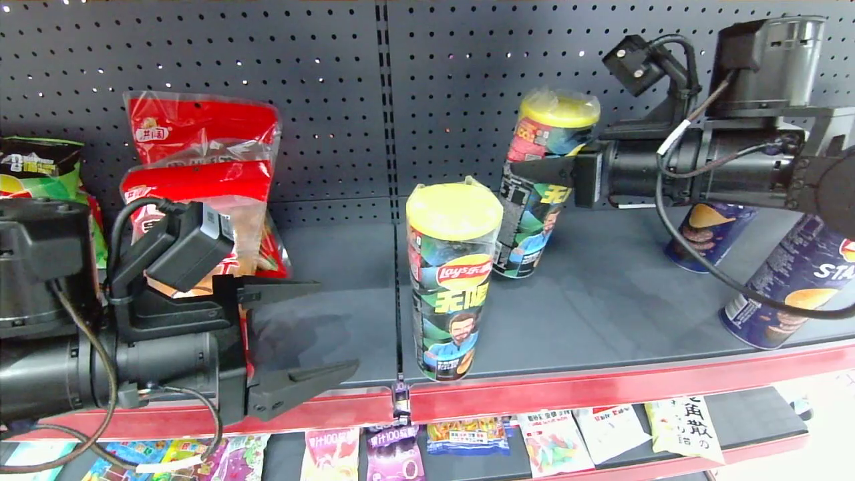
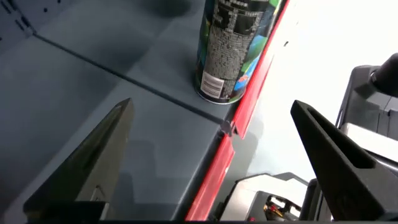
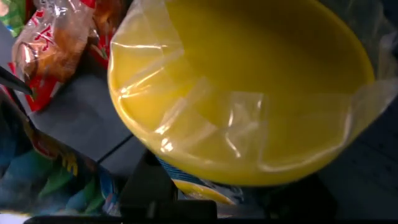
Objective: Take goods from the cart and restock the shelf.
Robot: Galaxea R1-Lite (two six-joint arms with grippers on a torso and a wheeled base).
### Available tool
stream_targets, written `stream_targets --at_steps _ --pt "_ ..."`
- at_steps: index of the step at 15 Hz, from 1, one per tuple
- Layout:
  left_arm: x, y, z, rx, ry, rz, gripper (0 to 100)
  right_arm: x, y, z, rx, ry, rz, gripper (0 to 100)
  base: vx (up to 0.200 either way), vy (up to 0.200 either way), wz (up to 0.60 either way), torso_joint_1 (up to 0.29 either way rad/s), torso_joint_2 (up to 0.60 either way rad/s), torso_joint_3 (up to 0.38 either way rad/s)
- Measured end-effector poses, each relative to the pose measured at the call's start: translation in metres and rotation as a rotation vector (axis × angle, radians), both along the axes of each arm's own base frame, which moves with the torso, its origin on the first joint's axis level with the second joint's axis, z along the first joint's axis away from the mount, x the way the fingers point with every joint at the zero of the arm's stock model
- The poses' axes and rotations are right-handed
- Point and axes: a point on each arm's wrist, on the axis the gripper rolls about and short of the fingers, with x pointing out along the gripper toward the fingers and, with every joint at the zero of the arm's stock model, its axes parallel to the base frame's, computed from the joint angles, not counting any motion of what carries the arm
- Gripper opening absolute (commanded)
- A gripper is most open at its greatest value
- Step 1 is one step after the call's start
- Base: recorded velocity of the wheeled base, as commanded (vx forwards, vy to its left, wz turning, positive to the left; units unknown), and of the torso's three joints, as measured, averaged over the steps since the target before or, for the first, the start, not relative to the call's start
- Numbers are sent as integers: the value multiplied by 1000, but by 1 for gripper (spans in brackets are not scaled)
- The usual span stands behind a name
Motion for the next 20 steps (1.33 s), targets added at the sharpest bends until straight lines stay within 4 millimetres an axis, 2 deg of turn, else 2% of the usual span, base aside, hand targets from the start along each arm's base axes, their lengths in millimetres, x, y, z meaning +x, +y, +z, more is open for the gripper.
stream_targets --at_steps 4,8,13,18,19,20 --pt "-5 3 2 -3 -11 15 100 14 32 -8 -5 6 64 0 0 0 0 0 0 0" --pt "-7 4 1 -9 -3 19 100 23 52 -15 -10 9 95 0 0 0 0 0 0 0" --pt "-9 5 2 -14 1 21 100 33 61 -23 -16 22 101 0 0 0 0 0 0 0" --pt "-9 5 2 -21 10 24 100 33 67 -28 -22 36 113 0 0 0 0 0 0 0" --pt "-9 5 2 -22 10 25 100 32 67 -30 -24 38 116 100 0 0 0 0 0 0" --pt "-9 5 2 -22 8 25 100 30 68 -33 -29 51 119 100 0 0 0 0 0 0"
